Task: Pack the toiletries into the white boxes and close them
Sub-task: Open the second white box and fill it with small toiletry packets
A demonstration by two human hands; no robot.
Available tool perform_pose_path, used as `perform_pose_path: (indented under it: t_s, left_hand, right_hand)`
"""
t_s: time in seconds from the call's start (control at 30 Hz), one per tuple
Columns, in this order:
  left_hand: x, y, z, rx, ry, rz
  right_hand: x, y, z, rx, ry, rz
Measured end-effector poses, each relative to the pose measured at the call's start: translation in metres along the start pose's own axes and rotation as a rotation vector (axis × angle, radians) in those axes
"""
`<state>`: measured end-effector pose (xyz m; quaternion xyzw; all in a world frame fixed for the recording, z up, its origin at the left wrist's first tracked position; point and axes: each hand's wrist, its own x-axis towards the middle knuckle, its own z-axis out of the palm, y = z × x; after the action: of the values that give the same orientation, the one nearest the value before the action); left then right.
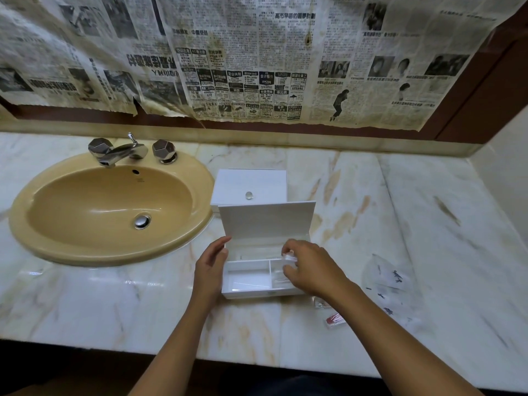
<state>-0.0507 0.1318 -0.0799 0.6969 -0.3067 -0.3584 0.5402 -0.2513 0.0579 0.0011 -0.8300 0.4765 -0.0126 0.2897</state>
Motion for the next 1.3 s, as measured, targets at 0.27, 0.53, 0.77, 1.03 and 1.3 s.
perform_pose_path:
  t_s: [0.27, 0.53, 0.77, 1.03, 1.3]
  left_hand:
    - [0.000, -0.001, 0.001, 0.002, -0.001, -0.003]
    - [0.001, -0.002, 0.001, 0.012, 0.004, -0.002]
    - [0.000, -0.001, 0.002, 0.021, 0.006, 0.004]
    - [-0.001, 0.001, 0.001, 0.020, 0.004, 0.008]
    - [0.000, 0.000, 0.002, 0.051, 0.011, 0.017]
  right_hand:
    - [0.002, 0.002, -0.002, 0.177, 0.090, 0.011]
    - [-0.002, 0.004, 0.012, 0.000, 0.038, 0.019]
    - [-0.003, 0.004, 0.030, -0.215, 0.015, -0.047]
    - [-0.005, 0.001, 0.028, -0.141, 0.037, 0.019]
    - [-0.009, -0.001, 0.026, -0.109, -0.109, 0.020]
